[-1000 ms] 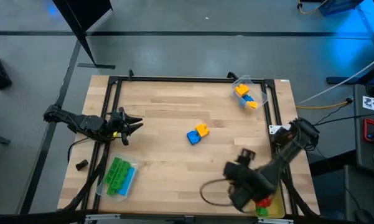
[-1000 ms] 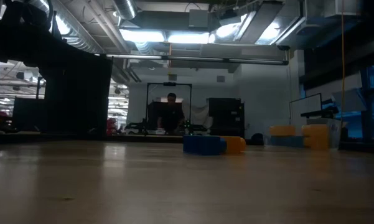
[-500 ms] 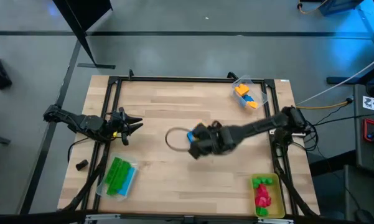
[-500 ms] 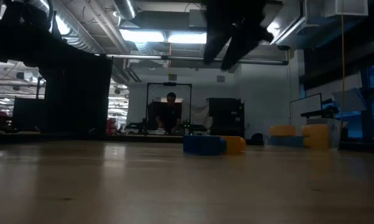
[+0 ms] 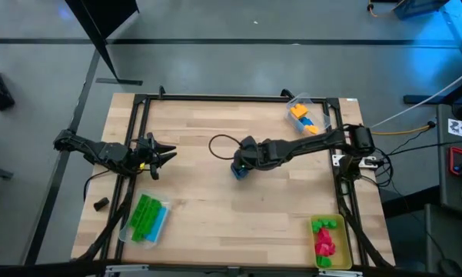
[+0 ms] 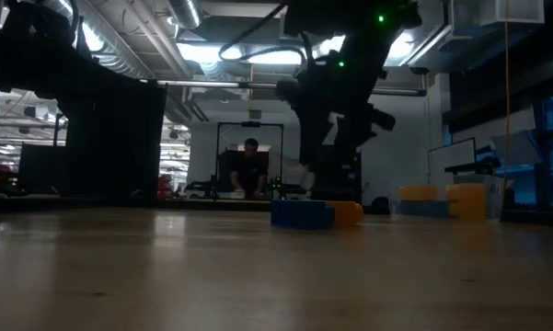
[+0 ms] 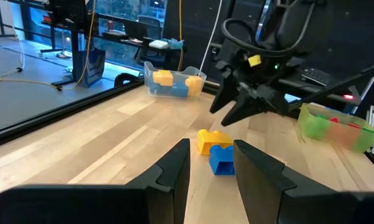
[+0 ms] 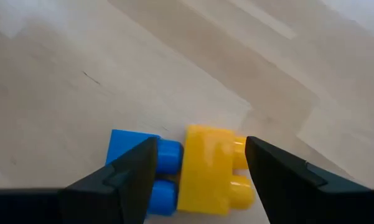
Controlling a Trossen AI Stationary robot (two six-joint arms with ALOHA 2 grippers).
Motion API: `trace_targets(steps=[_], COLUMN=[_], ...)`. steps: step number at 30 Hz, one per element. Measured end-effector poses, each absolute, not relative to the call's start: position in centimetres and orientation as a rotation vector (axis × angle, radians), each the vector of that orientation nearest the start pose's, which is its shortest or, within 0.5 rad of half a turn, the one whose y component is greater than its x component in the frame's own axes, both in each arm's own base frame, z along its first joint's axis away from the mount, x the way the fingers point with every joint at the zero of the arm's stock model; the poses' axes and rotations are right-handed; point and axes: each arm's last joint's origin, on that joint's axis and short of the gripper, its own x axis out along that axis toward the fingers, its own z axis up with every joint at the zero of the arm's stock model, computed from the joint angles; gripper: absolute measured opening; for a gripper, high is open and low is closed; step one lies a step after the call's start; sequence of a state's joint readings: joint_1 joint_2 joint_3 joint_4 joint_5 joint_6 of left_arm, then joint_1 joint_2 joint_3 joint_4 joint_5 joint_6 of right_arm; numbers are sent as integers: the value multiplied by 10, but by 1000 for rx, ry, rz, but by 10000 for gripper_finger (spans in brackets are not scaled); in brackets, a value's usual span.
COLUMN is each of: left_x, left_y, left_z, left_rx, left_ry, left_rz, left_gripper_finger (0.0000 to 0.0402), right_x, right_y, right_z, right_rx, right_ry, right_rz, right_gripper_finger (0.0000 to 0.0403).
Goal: Sort blocks by size
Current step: Put the 2 stud yellow game piece into the top transparent bin
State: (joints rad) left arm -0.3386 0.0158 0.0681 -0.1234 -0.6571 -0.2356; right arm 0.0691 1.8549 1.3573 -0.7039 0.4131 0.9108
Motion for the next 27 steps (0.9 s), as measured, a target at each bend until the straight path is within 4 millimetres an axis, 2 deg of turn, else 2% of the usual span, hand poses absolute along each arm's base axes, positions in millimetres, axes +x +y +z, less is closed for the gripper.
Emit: trace_targets(steps=[3, 11, 19, 27], left_x=[89, 89, 89, 89], left_y=[-13, -13, -13, -13], left_z=[174, 174, 174, 174], left_rx=[-199, -199, -199, -199], left_ry=[25, 25, 25, 25], left_rz=[324, 324, 324, 324], left_gripper_finger=[107, 107, 107, 107], right_x=[370, 370, 373, 370], right_y=[14, 22, 35, 38], right_z=[198, 197, 177, 162], right_rx=[503, 501, 454, 431], right_ry=[917, 883, 950, 999], right_rz=[-799, -813, -812, -874], right_gripper_finger=[246, 246, 246, 246])
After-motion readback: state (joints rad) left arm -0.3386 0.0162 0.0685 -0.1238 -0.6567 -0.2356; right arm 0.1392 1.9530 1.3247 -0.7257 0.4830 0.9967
